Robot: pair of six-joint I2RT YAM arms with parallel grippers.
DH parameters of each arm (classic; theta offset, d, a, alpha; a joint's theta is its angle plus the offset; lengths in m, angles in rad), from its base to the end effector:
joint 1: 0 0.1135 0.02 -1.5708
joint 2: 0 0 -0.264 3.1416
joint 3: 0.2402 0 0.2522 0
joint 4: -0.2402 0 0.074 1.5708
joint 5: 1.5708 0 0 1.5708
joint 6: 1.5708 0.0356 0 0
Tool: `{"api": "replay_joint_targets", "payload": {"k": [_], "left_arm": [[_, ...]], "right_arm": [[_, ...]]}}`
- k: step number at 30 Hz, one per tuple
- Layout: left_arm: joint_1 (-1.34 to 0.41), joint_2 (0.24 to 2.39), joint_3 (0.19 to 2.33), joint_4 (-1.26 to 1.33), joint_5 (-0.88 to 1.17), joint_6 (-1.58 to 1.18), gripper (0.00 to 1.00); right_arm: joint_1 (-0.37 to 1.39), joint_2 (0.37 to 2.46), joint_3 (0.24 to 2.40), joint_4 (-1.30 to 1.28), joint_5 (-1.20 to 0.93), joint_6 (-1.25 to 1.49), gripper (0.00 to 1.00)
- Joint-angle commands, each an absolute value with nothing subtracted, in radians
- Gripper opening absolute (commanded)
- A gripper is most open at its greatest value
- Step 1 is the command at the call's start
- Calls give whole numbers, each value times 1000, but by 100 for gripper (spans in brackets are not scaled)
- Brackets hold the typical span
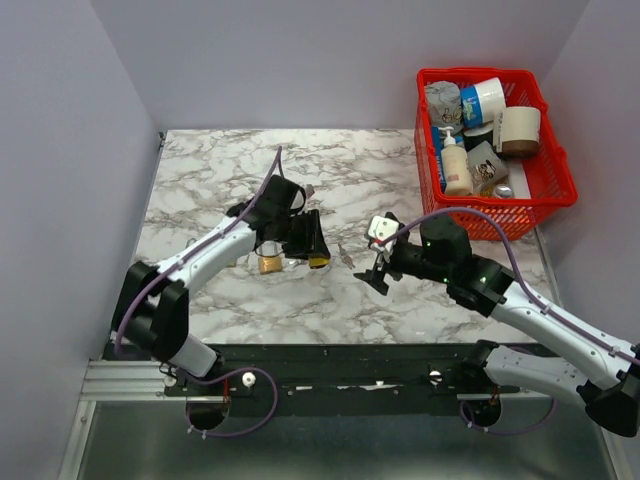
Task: Lock with the key
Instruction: Place the lock at the center of the board.
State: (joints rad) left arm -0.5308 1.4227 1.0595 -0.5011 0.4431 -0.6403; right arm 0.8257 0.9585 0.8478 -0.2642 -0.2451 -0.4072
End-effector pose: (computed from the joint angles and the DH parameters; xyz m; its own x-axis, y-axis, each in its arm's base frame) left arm 0.2512 -0.1652 0.2629 -0.9427 -0.0725 -0.3257 0.1673 0.7418 -0.6494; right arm 0.1424 0.1671 0.3224 0.1150 -0.4419 -0.8896 -0.8937 0.3450 -0.2869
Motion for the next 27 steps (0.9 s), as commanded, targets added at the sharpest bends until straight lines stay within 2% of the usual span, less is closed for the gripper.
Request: {"api": "replay_joint_targets", "payload": {"k": [1,11,23,27], "left_arm": [[-545,1580,1204,-624,331,-660,0],[-560,1877,1385,-710,264,-689,0],[-563,2017,1468,-732,216,-698,0],[-564,2046,1476,-744,207,-706,11]], "right_arm": [[821,966,874,-301,-210,-376,100],[811,976,877,-299,-221,-382,100],[805,969,879,-299,-225,-360,100],[804,968,879,-299,-225,-362,100]]}}
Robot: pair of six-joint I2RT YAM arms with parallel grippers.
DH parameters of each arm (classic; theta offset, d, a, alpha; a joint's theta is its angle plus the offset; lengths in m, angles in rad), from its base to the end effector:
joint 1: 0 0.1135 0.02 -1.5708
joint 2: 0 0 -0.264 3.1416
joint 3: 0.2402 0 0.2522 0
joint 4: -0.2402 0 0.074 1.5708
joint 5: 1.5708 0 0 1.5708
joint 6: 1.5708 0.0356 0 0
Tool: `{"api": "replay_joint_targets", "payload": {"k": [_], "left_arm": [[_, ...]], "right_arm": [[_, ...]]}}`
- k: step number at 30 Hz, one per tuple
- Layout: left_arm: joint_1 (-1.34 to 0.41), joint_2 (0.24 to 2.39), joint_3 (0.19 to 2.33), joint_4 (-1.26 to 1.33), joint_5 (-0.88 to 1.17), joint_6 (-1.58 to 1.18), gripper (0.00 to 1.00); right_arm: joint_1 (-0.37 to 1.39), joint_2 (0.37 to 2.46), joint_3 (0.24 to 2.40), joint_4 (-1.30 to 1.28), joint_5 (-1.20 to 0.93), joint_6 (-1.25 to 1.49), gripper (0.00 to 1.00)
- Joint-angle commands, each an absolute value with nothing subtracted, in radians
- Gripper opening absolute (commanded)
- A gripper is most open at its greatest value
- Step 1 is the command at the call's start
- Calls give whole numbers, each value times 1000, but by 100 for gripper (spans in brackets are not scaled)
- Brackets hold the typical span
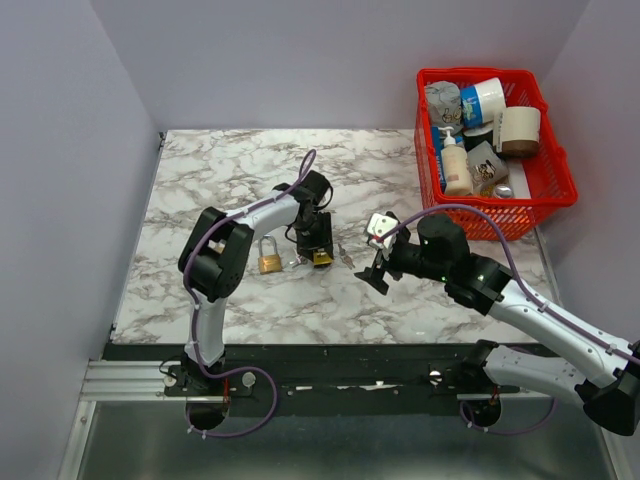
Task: Lock with the key
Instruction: Place the lock at the center of the board.
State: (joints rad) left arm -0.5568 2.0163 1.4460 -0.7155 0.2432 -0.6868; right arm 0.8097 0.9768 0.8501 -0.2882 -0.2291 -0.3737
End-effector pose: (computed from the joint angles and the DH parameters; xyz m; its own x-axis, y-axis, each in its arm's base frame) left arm 0.3375 -0.2202 0.1658 -0.9917 -0.1076 -0.0709 -0.0755 0.9311 -0.3570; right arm 0.1475 0.1665 0.3170 0.0509 -0.4620 -0.8854 -0.8914 0.3787 -0.2489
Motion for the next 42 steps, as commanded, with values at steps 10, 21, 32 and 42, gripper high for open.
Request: {"api": "replay_joint_targets", "payload": {"k": [10,21,32,42], "left_arm": [[-566,2071,1476,-749,198,-718,39],[-566,2051,1474,-747,184,-715,62],[-566,1971,1494,-732,166,-695,73],[-558,1655,1486,-684,32,-557,99]], "right_arm": [[799,974,879,-298,-227,-368,100],[798,980,888,-295,-232,-364,100],[798,977,897,-296,-227,-342,100],[790,968,977,-295,-196,-275,100]]}}
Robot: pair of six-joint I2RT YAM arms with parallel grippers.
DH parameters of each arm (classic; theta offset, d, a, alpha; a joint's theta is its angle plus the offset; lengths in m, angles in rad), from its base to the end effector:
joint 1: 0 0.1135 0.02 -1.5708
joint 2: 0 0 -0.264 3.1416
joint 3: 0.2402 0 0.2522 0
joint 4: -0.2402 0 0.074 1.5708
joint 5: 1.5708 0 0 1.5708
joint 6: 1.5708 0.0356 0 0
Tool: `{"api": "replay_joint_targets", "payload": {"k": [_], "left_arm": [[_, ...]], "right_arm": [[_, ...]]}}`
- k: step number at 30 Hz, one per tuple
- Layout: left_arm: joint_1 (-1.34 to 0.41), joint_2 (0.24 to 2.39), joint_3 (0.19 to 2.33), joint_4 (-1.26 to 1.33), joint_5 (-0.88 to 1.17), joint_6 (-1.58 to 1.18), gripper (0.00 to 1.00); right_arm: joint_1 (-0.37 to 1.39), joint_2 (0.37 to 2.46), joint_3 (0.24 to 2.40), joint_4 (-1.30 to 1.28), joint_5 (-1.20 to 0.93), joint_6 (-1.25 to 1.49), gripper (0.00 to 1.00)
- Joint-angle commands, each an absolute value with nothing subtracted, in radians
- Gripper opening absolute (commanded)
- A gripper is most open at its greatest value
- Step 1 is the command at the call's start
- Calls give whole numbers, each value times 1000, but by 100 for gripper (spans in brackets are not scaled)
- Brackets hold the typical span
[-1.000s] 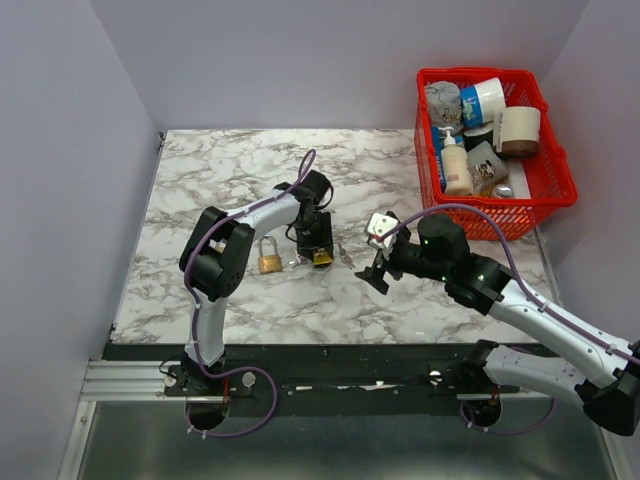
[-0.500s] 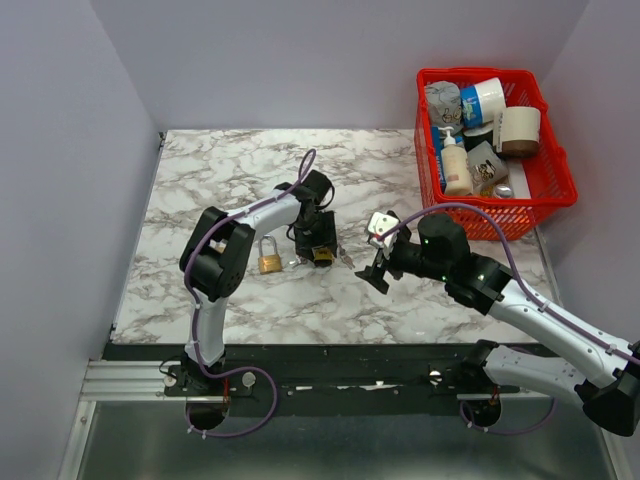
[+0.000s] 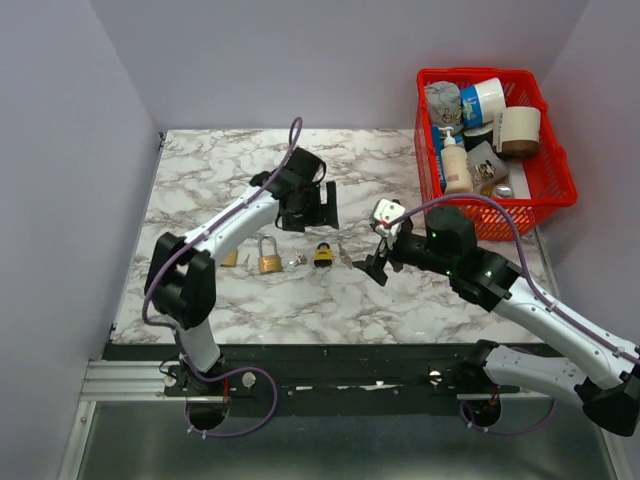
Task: Lock with the key
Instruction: Place the lock at the center of the board, then reset both arms
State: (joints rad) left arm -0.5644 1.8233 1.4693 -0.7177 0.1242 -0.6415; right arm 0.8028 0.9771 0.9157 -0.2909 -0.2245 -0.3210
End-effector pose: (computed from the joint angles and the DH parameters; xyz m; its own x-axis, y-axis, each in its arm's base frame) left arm 0.3262 -0.2117 0.2445 -0.9420 -0.1064 -0.3184 0.0215 0.9274 -0.3736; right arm 0.1489 0.1656 0.3397 0.0396 -0.4018 -0.9149 -0.8788 0.4218 -0.2232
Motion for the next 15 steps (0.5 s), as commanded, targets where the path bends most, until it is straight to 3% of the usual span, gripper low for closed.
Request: {"api": "replay_joint_targets", "payload": {"k": [1,10,15], "left_arm": [[-554,1631,1493,-684,25,-495,99],[-319,1367,1566,-778,69,-123,99],[-255,1198,1468,-828,-72,-51,99]], "right_arm": [[790,966,1003,-293,-195,-262,100],[694,1003,1186,-353,-210,-91,100],[560,1040,1206,-383,-236,-14,100]]}}
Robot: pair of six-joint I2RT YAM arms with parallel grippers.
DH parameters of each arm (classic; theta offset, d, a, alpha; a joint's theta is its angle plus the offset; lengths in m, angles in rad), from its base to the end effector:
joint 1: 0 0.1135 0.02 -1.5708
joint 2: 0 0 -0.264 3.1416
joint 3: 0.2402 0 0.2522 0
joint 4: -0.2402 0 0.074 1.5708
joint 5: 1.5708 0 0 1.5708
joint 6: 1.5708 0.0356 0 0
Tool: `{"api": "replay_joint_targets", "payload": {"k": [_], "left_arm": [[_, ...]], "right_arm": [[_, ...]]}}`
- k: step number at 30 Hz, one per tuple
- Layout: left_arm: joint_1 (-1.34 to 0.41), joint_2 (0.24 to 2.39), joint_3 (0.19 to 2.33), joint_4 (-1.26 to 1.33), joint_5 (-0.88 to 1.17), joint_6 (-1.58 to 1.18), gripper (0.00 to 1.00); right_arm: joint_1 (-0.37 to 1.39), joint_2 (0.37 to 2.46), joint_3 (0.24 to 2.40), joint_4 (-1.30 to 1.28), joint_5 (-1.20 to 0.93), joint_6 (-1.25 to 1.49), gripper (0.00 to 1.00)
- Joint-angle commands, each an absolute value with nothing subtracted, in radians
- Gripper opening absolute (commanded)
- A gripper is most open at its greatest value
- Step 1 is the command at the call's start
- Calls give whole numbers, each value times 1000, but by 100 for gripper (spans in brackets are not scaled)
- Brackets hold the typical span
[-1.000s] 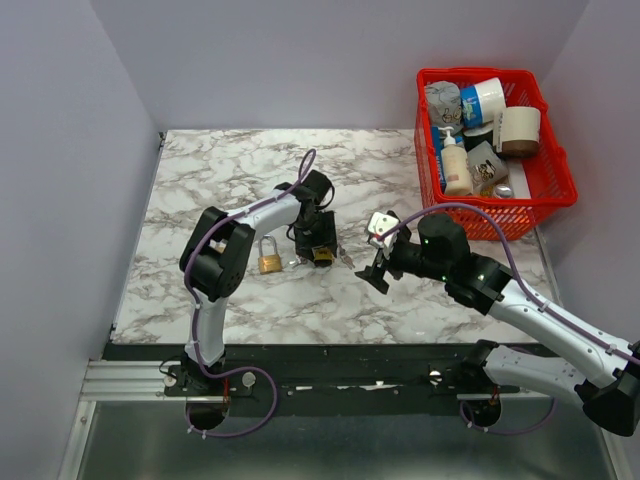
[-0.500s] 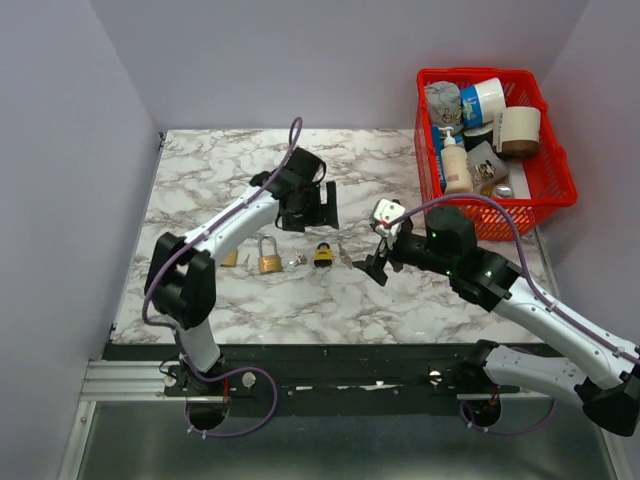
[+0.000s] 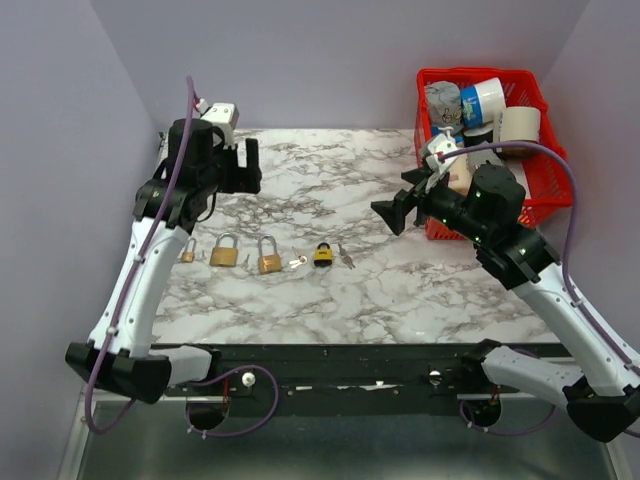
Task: Lock with the key
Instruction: Reset both arms
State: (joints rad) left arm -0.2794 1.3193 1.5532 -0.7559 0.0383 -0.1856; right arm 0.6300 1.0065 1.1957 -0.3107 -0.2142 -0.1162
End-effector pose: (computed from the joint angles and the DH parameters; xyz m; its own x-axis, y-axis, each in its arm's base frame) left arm 0.2627 -0.0768 0.4297 -0.5278 -0.0404 -0.8484 0.2138 0.9604 -0.1787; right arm 0.1702 0.1334 0.4284 -0.0108 -0.1480 -0.9889 -0.7525 0.6525 -0.0895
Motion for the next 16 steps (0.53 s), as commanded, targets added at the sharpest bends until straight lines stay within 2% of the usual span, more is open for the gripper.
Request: {"api": "replay_joint_targets", "payload": {"k": [1,8,16], "left_arm": [[-252,1168,1436,-818,-84,-46,99],[-196,997,1263,-795,-51,-74,99],[-154,1012,1256,-821,-12,-140,99]], "right_arm": [[546,1045,1195,-382,-238,-3,100],[463,1058,1111,-350,-319,74,100],[463,1028,1078,-325,-361,78,100]]}}
